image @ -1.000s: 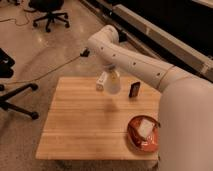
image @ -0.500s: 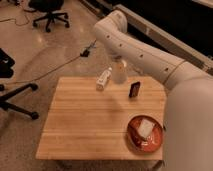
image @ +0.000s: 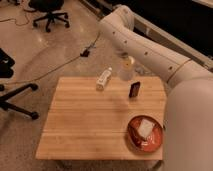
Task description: Place the ceramic cup over the eraser
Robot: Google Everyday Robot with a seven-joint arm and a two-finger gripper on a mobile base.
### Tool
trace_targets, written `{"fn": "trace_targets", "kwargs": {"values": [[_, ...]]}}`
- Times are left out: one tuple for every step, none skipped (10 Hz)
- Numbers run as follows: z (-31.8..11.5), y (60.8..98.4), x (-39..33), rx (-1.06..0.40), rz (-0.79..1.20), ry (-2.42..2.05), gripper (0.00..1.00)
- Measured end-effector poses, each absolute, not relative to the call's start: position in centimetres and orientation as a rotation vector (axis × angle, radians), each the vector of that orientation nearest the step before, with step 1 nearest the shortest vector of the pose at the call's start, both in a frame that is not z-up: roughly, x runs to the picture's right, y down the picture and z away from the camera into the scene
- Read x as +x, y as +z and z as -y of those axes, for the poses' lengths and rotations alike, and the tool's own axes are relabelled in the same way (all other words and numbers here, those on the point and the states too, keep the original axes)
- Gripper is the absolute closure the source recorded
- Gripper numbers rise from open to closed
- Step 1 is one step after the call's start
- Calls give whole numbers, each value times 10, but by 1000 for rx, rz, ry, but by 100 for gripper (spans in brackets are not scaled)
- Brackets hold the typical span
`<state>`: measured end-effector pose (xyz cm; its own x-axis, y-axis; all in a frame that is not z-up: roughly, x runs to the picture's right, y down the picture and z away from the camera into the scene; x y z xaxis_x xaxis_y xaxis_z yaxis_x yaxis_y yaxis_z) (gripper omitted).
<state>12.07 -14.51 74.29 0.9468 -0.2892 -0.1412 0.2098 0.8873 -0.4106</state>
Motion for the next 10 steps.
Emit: {"fn": "trace_targets", "kwargs": {"values": [[143, 746, 128, -407, -207, -252, 100], [142, 749, 134, -409, -211, -243, 100], [139, 753, 146, -416, -218, -227, 100], [134, 758, 159, -427, -227, -209, 100], [130, 762, 168, -434, -231, -197, 100], [124, 770, 179, -446, -237, -186, 100], [117, 780, 188, -460, -240, -175, 100], [113, 787, 193, -470, -242, -168, 100], [108, 794, 198, -479, -244, -161, 100], [100, 806, 207, -498, -246, -148, 100]]}}
